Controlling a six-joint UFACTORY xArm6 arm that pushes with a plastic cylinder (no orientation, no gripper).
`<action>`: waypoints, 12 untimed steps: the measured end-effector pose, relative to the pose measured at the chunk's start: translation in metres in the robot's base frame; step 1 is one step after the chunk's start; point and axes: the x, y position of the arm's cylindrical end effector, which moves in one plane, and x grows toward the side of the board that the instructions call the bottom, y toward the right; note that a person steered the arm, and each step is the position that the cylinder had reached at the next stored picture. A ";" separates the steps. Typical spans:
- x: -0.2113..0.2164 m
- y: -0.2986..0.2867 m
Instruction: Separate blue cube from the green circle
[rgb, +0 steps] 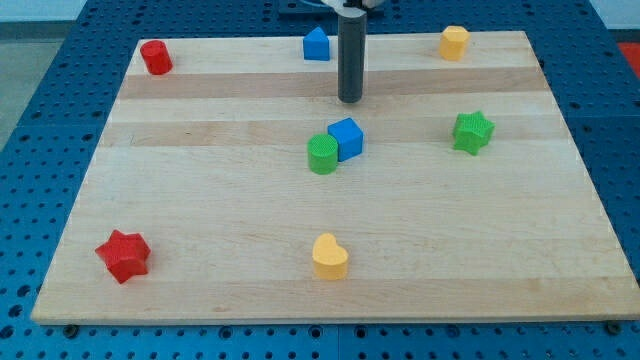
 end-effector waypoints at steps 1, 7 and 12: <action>-0.001 -0.004; 0.014 0.002; 0.082 -0.010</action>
